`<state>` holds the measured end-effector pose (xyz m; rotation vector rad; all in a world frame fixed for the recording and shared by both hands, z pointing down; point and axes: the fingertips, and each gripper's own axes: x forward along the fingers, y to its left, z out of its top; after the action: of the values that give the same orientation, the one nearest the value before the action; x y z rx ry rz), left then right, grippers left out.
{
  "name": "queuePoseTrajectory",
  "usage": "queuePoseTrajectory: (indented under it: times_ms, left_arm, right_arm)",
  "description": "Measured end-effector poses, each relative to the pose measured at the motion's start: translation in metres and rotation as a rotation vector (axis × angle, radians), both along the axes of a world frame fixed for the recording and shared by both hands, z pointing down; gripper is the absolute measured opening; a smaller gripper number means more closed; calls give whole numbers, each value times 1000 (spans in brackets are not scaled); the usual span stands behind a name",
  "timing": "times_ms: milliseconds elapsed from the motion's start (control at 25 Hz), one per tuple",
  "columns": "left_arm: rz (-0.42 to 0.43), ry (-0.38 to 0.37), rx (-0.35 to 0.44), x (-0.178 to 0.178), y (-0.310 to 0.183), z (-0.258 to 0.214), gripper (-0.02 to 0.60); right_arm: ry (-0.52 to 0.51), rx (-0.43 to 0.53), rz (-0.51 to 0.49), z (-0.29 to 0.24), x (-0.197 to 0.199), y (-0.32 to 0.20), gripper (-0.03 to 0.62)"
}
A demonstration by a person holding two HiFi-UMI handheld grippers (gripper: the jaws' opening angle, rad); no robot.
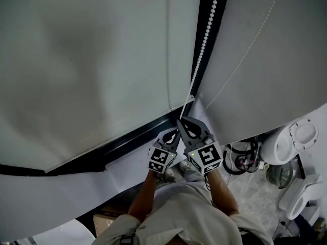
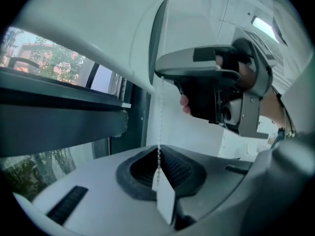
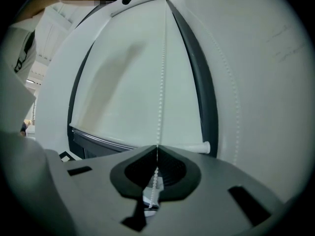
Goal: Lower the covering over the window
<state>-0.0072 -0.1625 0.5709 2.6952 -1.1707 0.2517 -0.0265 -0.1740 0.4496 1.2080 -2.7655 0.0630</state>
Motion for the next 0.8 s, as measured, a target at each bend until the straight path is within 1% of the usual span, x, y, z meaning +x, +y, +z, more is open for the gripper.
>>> queuePoseTrajectory:
  times_ms: [280,520,640,800]
  left_arm:
    - [-21,-22,-39,-3,-1,31,20]
    - [-13,-37,-66,-2,2,50,20]
    - [-18,-32,-73,-4,3,58,20]
    - [-27,-40,-54,-5,1,54,21]
  right_arm:
    - [16,-44,-5,27,-1,0,-3]
    - [42,-80,4,51,0,0,-3]
    - [48,-78,3,56,0,2,-2]
    - [69,-53,5,54,-2,2,3]
